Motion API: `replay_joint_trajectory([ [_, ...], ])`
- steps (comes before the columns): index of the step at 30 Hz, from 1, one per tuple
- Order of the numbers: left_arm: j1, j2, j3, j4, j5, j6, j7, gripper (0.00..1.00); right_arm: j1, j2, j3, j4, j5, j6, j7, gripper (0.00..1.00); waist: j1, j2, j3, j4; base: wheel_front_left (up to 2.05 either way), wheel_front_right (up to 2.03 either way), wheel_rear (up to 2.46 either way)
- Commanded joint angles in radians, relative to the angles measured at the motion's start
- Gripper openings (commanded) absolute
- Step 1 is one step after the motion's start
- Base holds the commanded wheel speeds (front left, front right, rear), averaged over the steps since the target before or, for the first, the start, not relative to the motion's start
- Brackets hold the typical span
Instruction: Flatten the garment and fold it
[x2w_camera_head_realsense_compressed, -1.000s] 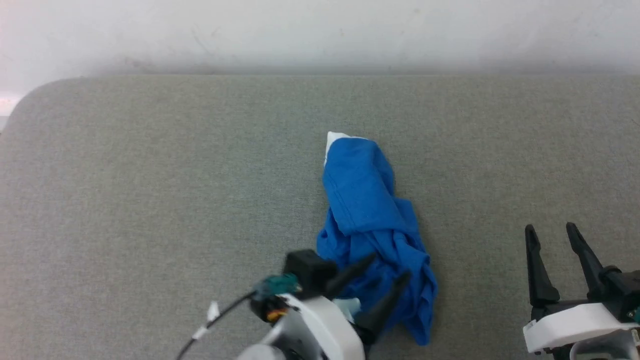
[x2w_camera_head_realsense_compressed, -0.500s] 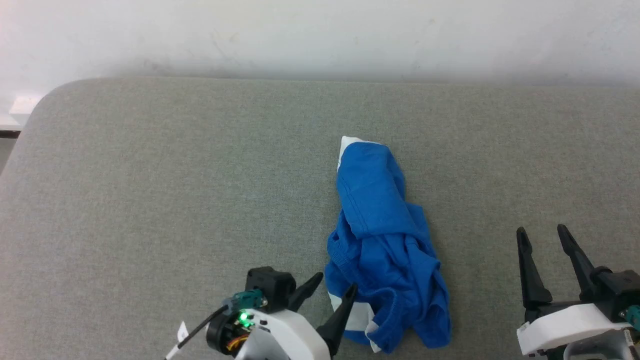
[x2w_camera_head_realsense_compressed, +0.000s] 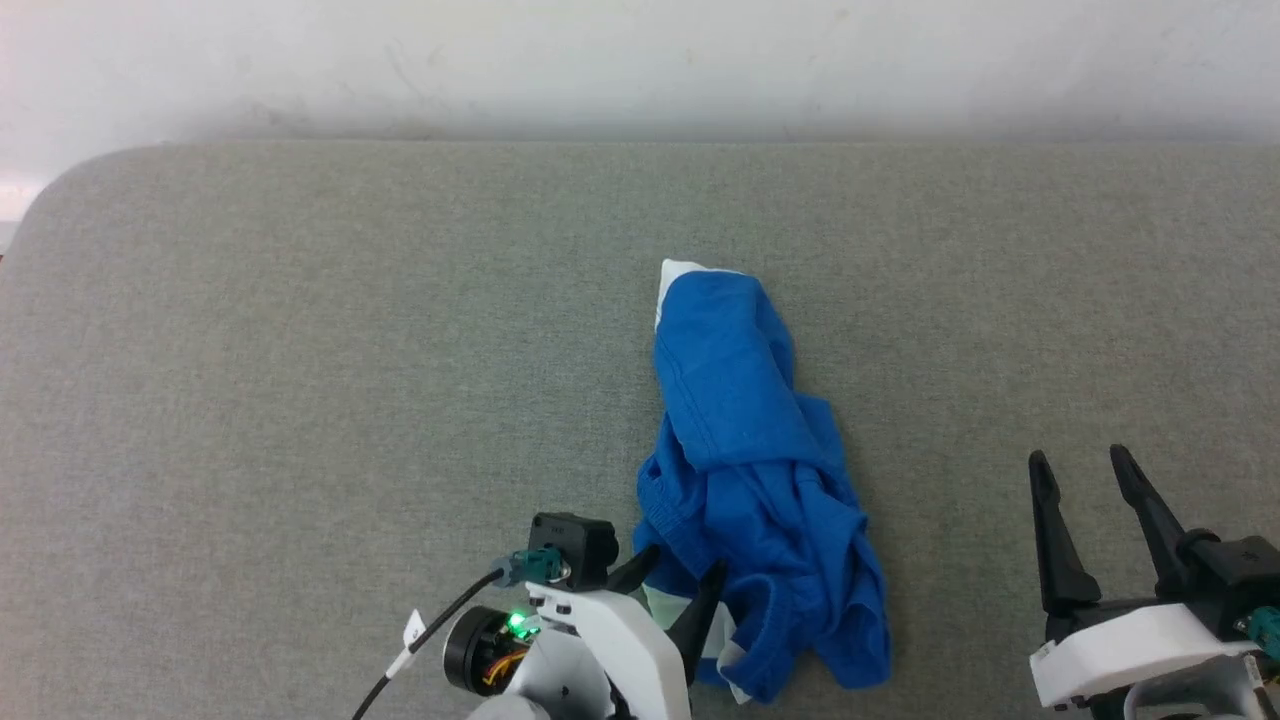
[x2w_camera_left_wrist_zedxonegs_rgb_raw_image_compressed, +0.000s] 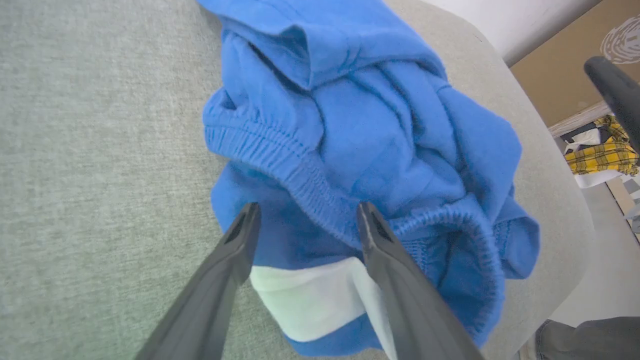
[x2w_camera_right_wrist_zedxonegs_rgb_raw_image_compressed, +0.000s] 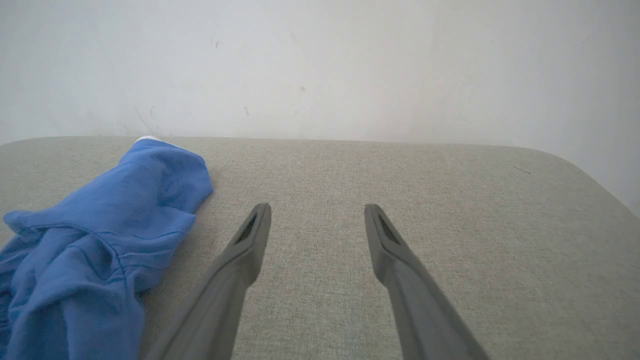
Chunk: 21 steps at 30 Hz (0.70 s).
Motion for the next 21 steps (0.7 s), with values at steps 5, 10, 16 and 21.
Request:
replay_joint_trajectory([
  [5, -0.047, -0.009, -0.008, 0.056, -0.008, -0.014, -0.011, 0.00, -0.018, 0.003, -0.003, 0.005, -0.001, -0.001, -0.001, 1.00, 0.0000, -0.0002, 0.007, -0.006, 0.00, 0.00, 0.00],
  [10, -0.065, -0.013, 0.013, 0.017, -0.030, -0.025, -0.046, 0.00, -0.018, 0.003, -0.008, 0.007, -0.001, -0.001, -0.004, 1.00, 0.0000, -0.0002, 0.007, 0.000, 0.00, 0.00, 0.00],
  [16, -0.076, 0.014, 0.101, -0.134, -0.091, -0.019, -0.054, 0.00, -0.016, 0.003, -0.013, 0.006, -0.004, -0.001, -0.002, 1.00, 0.0000, -0.0002, 0.005, 0.010, 0.00, 0.00, 0.00],
  [21, -0.051, 0.120, 0.227, -0.198, -0.102, 0.028, -0.038, 0.00, -0.014, 0.003, -0.011, 0.001, -0.006, -0.001, 0.004, 1.00, 0.0000, -0.0002, 0.008, 0.014, 0.00, 0.00, 0.00],
])
